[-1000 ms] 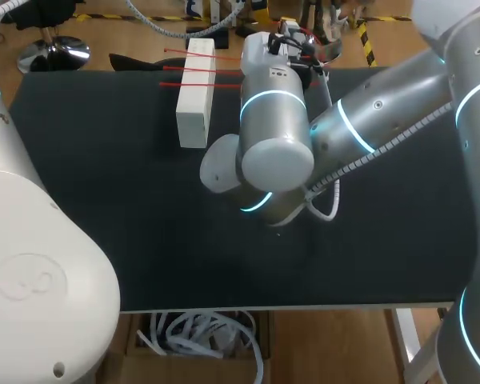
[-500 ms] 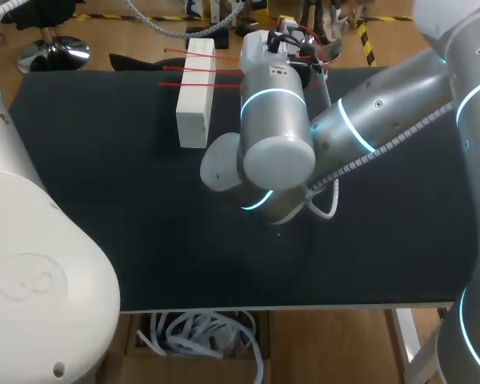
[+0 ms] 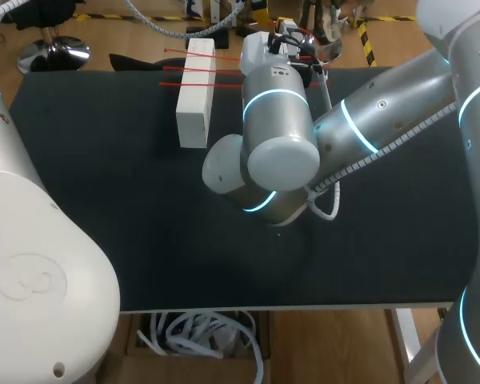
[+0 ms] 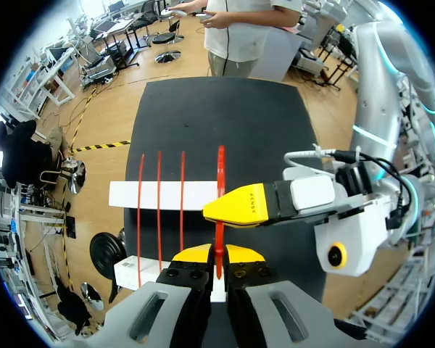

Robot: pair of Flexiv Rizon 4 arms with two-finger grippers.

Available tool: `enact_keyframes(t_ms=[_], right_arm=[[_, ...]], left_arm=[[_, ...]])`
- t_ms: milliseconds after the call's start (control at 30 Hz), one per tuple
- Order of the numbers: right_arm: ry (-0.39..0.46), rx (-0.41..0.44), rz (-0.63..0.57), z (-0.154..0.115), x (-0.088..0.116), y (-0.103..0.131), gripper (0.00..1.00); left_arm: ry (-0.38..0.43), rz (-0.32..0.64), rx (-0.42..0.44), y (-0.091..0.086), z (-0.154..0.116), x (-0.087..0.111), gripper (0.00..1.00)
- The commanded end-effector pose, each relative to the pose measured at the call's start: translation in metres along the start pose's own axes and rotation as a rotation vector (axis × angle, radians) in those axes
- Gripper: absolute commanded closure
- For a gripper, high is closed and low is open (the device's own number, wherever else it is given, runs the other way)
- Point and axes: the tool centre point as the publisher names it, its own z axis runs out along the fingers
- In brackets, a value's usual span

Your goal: Grab the tape and strap the tape.

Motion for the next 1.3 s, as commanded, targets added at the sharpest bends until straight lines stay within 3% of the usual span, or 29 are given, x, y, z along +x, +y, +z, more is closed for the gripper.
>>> enact_keyframes(t_ms=[33, 967, 1067, 1133, 1267, 1300], right_arm=[[0.009, -0.005, -0.001, -0.001, -0.004, 0.0, 1.0], [0.013, 0.001, 0.024, 0.0, -0.006, -0.005, 1.0], [0.014, 0.004, 0.026, 0.0, -0.006, -0.007, 0.92], [0.019, 0.009, 0.027, 0.001, -0.004, -0.008, 0.81], [0.021, 0.008, 0.03, 0.001, -0.004, -0.009, 0.76], [0.022, 0.007, 0.031, 0.001, -0.004, -0.01, 0.69]], left_arm=[[0.0, -0.001, -0.003, -0.001, -0.001, 0.0, 1.0], [0.0, -0.001, -0.003, -0.001, -0.001, 0.0, 1.0], [0.0, -0.001, -0.003, -0.001, -0.001, 0.0, 1.0], [0.0, -0.001, -0.003, -0.001, -0.001, 0.0, 1.0], [0.0, -0.001, -0.003, -0.001, -0.001, 0.0, 1.0], [0.0, -0.001, -0.003, -0.001, -0.001, 0.0, 1.0]])
